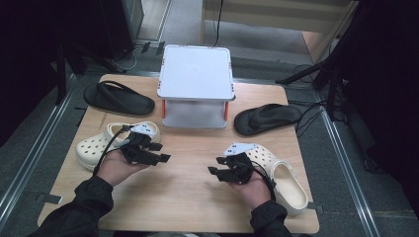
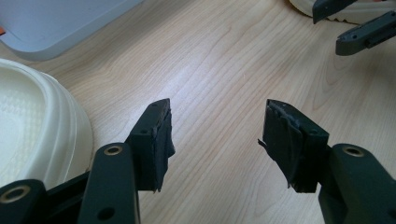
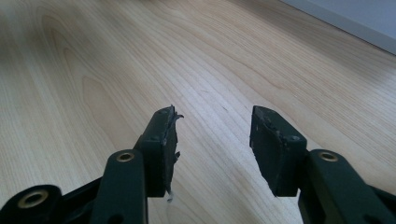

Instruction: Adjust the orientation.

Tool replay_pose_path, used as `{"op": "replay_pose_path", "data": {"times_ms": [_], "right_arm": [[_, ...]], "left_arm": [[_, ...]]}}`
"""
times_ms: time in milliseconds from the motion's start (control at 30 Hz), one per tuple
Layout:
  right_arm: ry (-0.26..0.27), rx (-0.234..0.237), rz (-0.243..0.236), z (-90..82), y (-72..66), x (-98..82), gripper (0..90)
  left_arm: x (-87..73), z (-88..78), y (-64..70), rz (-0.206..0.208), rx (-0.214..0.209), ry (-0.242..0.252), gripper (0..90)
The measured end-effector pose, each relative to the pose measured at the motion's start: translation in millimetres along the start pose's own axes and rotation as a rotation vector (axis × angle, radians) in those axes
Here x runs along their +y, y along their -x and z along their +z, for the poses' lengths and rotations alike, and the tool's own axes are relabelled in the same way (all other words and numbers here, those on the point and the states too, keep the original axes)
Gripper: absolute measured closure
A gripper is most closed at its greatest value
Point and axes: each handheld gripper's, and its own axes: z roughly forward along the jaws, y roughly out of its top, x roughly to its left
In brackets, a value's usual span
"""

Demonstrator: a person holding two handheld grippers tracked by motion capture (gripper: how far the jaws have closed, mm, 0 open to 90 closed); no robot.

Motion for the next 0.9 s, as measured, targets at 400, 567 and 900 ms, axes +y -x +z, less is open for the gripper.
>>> {"op": "replay_pose_path", "data": {"times_ms": [400, 567, 900], "right_arm": [[0.001, 0.000, 0.009, -1.5, 1.4, 1.2, 50.7], [-0.003, 0.003, 0.004, -0.1, 0.7, 2.2, 50.4], [-0.001, 0.016, 0.000, 1.0, -0.7, 3.2, 50.3]], "left_arm": [[-0.3, -6.0, -0.3, -0.005, -0.020, 0.017, 44.7], [-0.5, -10.0, -4.8, -0.036, -0.049, 0.016, 49.4], [-2.9, -16.8, -7.7, -0.022, -0.020, 0.011, 49.1]]}}
